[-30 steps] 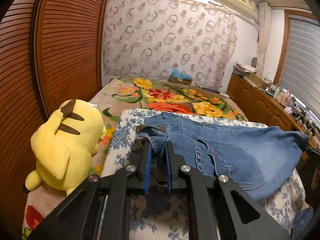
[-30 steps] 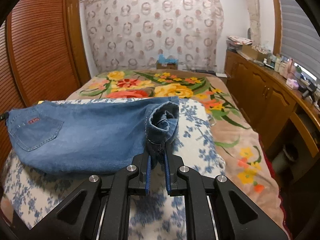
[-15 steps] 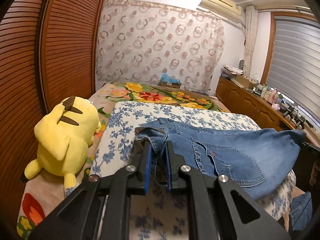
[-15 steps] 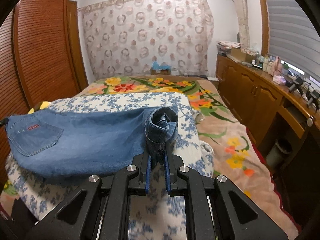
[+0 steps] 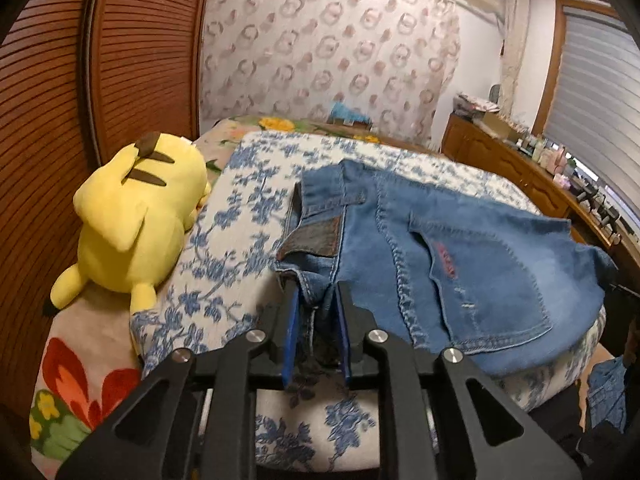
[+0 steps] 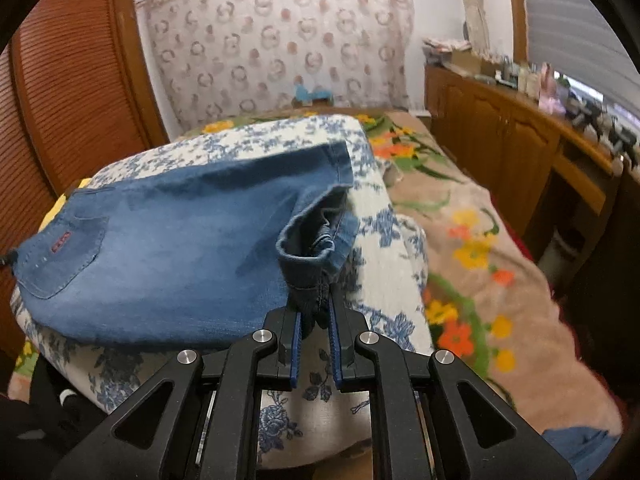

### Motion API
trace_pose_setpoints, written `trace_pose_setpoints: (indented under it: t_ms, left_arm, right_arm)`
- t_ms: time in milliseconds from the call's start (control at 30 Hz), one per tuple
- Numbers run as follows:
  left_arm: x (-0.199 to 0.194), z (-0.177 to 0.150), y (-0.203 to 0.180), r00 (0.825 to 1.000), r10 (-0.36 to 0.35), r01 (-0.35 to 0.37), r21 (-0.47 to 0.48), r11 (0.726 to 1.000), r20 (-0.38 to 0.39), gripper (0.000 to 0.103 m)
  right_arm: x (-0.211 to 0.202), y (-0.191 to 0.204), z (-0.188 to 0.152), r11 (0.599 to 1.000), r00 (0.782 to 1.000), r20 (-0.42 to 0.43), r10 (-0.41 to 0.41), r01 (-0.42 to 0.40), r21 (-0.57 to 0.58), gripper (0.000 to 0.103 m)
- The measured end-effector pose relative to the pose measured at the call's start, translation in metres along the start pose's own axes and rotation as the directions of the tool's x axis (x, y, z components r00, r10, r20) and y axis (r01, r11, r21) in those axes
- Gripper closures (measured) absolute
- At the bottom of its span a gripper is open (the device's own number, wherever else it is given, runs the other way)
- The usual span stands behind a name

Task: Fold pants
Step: 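Open the left tool releasing the waistband while the right tool keeps holding the cuff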

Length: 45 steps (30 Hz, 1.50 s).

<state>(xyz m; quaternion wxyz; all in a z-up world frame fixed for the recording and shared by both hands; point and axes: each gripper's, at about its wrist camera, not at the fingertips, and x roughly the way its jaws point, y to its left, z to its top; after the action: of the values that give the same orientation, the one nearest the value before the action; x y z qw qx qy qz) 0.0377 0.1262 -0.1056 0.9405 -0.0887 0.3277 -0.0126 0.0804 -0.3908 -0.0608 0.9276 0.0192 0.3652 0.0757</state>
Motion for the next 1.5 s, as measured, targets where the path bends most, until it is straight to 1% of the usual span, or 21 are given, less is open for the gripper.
trace_pose_setpoints:
  t_ms: [200,300,367,400,467,533,633,700,833,1033,1133,1200,1367,1500]
  left_arm:
    - [-0.002,-0.005,0.002,1.0,0.021,-0.021,0.021,1.0,-0.01,0.079]
    - [-0.006,-0.004,0.008,0.998,0.055,-0.055,0.027,0.998,0.004,0.079]
    - [-0.012,-0.002,0.011,0.998,0.055,-0.055,0.024,0.998,0.015,0.077]
    - [-0.016,-0.001,0.012,0.998,0.057,-0.058,0.026,0.998,0.022,0.071]
    - [-0.018,0.002,0.013,0.998,0.059,-0.06,0.032,0.998,0.032,0.064]
    - [-0.019,0.003,0.011,0.998,0.057,-0.058,0.039,0.998,0.032,0.064]
    - [-0.015,0.005,0.007,0.999,0.041,-0.042,0.05,0.998,0.023,0.056]
    - [-0.011,0.006,0.002,1.0,0.024,-0.025,0.056,0.998,0.015,0.043]
    - [0.007,0.008,-0.018,1.0,0.008,-0.005,0.102,0.995,-0.03,0.043]
    - [0.018,0.01,-0.045,0.998,-0.051,0.056,0.127,0.99,-0.041,0.043]
    - [0.022,0.013,-0.055,0.996,-0.072,0.078,0.141,0.987,-0.046,0.043]
    - [0.024,0.013,-0.061,0.996,-0.077,0.084,0.155,0.984,-0.051,0.043]
    - [0.035,0.008,-0.072,0.993,-0.083,0.096,0.168,0.981,-0.083,0.043]
    - [0.047,0.0,-0.075,0.992,-0.056,0.076,0.177,0.981,-0.114,0.043]
  right_arm:
    - [0.006,-0.005,-0.009,1.0,1.0,-0.026,-0.001,0.001,0.014,0.093]
    - [0.006,-0.008,-0.011,1.0,1.0,-0.03,-0.001,0.001,0.019,0.092]
    - [0.006,-0.009,-0.011,1.0,0.999,-0.034,-0.001,0.002,0.027,0.092]
    - [0.006,-0.009,-0.011,1.0,0.999,-0.035,-0.001,0.002,0.029,0.092]
    - [0.005,-0.009,-0.011,0.999,0.999,-0.034,-0.001,0.002,0.032,0.092]
    - [0.004,-0.01,-0.012,0.999,0.999,-0.033,-0.001,0.002,0.034,0.092]
    - [0.003,-0.009,-0.012,0.999,0.999,-0.032,-0.002,0.004,0.033,0.092]
    - [0.003,-0.009,-0.012,0.999,1.0,-0.031,-0.001,0.002,0.035,0.092]
    - [0.003,-0.009,-0.012,0.999,0.999,-0.032,-0.001,0.002,0.033,0.091]
    - [-0.001,-0.007,-0.01,0.999,1.0,-0.027,0.0,0.001,0.035,0.088]
    - [-0.005,-0.005,-0.007,0.999,1.0,-0.021,-0.003,0.004,0.039,0.085]
    - [-0.009,-0.005,-0.005,0.999,1.0,-0.016,-0.002,0.003,0.043,0.081]
    - [-0.019,-0.005,-0.001,0.999,1.0,0.005,0.005,-0.006,0.051,0.078]
    - [-0.02,-0.002,0.0,0.999,1.0,0.007,0.006,-0.006,0.047,0.077]
